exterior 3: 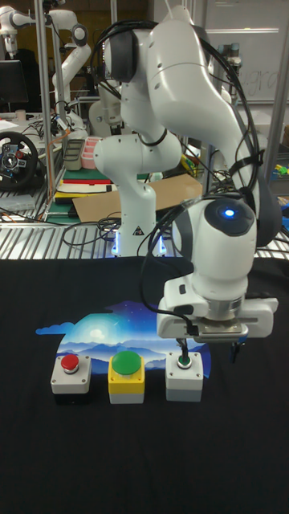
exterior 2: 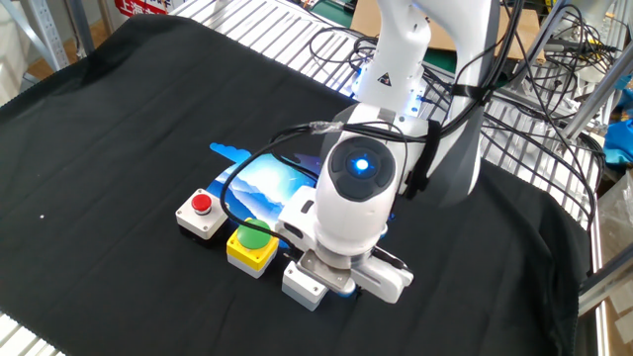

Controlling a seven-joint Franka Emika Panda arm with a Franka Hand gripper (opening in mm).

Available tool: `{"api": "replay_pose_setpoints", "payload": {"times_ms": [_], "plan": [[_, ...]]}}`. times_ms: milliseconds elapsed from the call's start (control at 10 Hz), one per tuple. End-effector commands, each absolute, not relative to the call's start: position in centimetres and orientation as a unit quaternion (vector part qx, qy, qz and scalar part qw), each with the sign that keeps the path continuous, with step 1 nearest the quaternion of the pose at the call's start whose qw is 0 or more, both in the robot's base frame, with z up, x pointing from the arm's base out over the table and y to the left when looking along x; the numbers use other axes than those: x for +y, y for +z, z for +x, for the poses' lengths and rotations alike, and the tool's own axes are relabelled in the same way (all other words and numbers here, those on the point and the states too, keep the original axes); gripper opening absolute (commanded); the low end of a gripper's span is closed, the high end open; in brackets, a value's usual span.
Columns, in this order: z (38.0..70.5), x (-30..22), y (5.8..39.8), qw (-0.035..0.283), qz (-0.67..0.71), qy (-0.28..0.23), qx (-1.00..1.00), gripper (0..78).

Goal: Press three buttons from left to right in sequence

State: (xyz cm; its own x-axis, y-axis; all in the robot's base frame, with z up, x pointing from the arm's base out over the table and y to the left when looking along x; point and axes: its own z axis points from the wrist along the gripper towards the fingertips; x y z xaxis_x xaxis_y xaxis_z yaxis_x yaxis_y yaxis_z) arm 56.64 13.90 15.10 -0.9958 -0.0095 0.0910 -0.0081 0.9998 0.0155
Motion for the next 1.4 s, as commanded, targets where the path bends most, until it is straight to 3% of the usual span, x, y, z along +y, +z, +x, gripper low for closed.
{"api": "replay_pose_setpoints", "payload": {"times_ms": [100,1400], "plan": [[56.15,13.97,14.93,0.044,0.006,-0.016,-0.999,77.5],[55.97,13.92,14.24,0.041,0.003,-0.017,-0.999,77.5]]}}
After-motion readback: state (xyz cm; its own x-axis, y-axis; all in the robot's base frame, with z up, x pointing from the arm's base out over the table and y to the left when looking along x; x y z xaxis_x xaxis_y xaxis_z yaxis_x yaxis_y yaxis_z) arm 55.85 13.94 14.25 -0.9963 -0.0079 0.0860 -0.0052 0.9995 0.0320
